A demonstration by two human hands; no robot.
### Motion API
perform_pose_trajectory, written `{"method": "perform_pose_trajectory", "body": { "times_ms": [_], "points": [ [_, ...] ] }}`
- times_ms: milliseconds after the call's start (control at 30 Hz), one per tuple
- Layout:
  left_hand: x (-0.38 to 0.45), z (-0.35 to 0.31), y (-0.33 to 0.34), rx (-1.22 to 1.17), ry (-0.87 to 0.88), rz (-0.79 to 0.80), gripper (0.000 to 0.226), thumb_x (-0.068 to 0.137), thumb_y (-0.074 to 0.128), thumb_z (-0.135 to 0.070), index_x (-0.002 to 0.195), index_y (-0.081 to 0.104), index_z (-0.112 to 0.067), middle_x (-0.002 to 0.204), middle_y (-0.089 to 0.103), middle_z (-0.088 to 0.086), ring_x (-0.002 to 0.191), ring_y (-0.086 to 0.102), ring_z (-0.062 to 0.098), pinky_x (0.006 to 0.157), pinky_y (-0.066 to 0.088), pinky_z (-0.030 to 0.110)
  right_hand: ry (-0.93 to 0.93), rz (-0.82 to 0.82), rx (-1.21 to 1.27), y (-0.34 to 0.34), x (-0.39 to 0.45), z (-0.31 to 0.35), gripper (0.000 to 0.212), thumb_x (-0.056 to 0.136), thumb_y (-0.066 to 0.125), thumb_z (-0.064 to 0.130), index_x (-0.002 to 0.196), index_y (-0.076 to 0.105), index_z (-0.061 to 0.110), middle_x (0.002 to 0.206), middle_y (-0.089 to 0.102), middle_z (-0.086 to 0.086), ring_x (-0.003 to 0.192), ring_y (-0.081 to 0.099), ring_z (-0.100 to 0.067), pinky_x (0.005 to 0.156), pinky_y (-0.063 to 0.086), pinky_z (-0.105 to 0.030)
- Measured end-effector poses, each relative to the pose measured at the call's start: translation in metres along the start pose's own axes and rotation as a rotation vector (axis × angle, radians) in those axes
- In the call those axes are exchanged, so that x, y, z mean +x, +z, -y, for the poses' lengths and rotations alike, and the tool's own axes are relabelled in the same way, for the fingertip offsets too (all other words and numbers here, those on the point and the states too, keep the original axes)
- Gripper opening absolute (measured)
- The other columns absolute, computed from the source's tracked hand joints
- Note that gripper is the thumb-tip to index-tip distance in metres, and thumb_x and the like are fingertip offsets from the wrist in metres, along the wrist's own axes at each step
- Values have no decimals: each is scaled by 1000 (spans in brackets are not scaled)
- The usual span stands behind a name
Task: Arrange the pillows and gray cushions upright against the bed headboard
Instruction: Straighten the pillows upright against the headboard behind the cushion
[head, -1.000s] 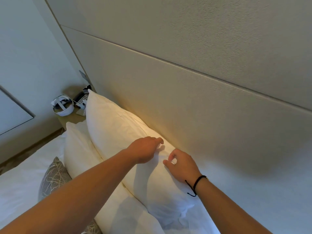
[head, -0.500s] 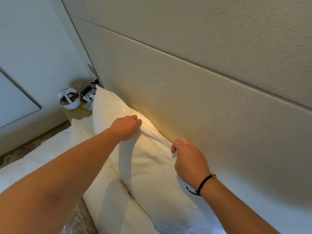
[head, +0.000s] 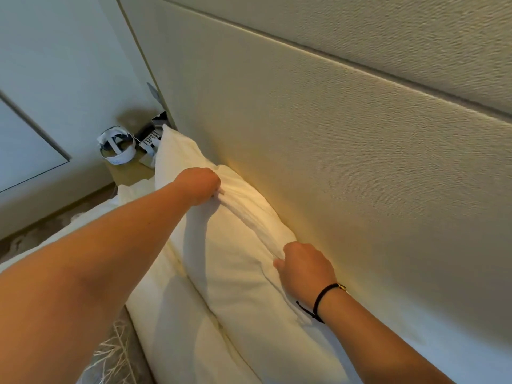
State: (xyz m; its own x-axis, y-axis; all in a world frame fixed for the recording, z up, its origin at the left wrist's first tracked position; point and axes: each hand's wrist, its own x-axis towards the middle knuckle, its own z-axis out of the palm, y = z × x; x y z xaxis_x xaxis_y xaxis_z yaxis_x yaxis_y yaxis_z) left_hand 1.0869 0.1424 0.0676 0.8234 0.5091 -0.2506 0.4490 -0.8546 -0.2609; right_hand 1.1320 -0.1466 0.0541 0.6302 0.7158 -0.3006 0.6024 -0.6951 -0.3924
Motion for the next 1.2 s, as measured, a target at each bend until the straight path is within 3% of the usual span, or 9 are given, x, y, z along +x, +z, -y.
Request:
{"method": "perform_pose_trajectory", "body": {
  "times_ms": [100, 267, 400, 567, 700, 767, 900, 1067, 1200],
  "points": [
    [0, 8, -8, 20, 33, 9, 21, 93, 51, -16, 102, 68, -9, 96, 61, 7, 98, 61, 30, 76, 42, 33, -31, 9, 34, 0, -4, -3, 32, 97, 49, 35, 69, 44, 21, 70, 51, 3, 65, 54, -21, 51, 37, -30],
    [-5, 8, -20, 39, 76, -220, 21, 94, 55, -13, 108, 71, -11, 104, 64, 8, 89, 65, 29, 76, 52, 37, -70, -22, 81, -14, -11, 0, 30, 98, 47, 36, 74, 44, 19, 70, 46, 3, 66, 49, -22, 59, 37, -29],
    [-2, 5, -26, -19, 86, -322, 23, 94, 57, -16, 112, 71, -13, 102, 65, 6, 87, 65, 28, 72, 51, 34, -82, -76, 82, -22, -19, -1, 30, 98, 47, 36, 73, 45, 19, 66, 43, 7, 60, 45, -16, 47, 28, -27],
    [-1, -6, -33, -77, 58, -317, 20, 96, 56, -14, 109, 70, -11, 104, 62, 8, 90, 64, 30, 66, 41, 33, -51, -164, 65, -33, -28, 0, 30, 96, 52, 39, 72, 42, 22, 64, 43, 9, 56, 42, -14, 45, 26, -27],
    [-1, -3, -52, -103, 113, -322, 18, 97, 57, -17, 107, 72, -13, 108, 59, 7, 85, 63, 31, 66, 42, 32, -65, -242, 12, -51, -48, -9, 16, 93, 57, 34, 93, 44, 26, 69, 47, 10, 62, 48, -16, 47, 31, -29],
    [-7, -2, -54, -195, 155, -237, 22, 99, 55, -21, 115, 69, -15, 119, 60, 8, 95, 63, 29, 72, 42, 31, -55, -255, -8, -58, -68, -19, 15, 91, 59, 36, 95, 46, 30, 73, 53, 10, 64, 51, -13, 49, 35, -28],
    [-36, -34, -50, -374, 306, 21, 36, 97, 58, -30, 132, 59, -22, 131, 61, 5, 114, 59, 28, 90, 47, 34, 61, -121, -95, -66, -111, -43, 28, 88, 59, 44, 71, 44, 28, 66, 51, 7, 59, 47, -10, 49, 33, -26],
    [-56, -90, -58, -463, 452, -77, 17, 94, 57, -21, 99, 73, -15, 102, 72, 5, 84, 59, 19, 72, 42, 26, 138, -28, 63, -75, -156, -71, 31, 87, 63, 40, 77, 58, 12, 68, 57, -1, 57, 51, -16, 51, 38, -27],
    [-62, -101, -71, -439, 414, -154, 17, 96, 55, -13, 101, 71, -13, 99, 69, 5, 82, 56, 18, 71, 41, 27, 199, -127, 375, -86, -187, -89, 21, 91, 62, 23, 78, 59, 7, 62, 68, -8, 47, 65, -10, 61, 58, -41]
  ]
}}
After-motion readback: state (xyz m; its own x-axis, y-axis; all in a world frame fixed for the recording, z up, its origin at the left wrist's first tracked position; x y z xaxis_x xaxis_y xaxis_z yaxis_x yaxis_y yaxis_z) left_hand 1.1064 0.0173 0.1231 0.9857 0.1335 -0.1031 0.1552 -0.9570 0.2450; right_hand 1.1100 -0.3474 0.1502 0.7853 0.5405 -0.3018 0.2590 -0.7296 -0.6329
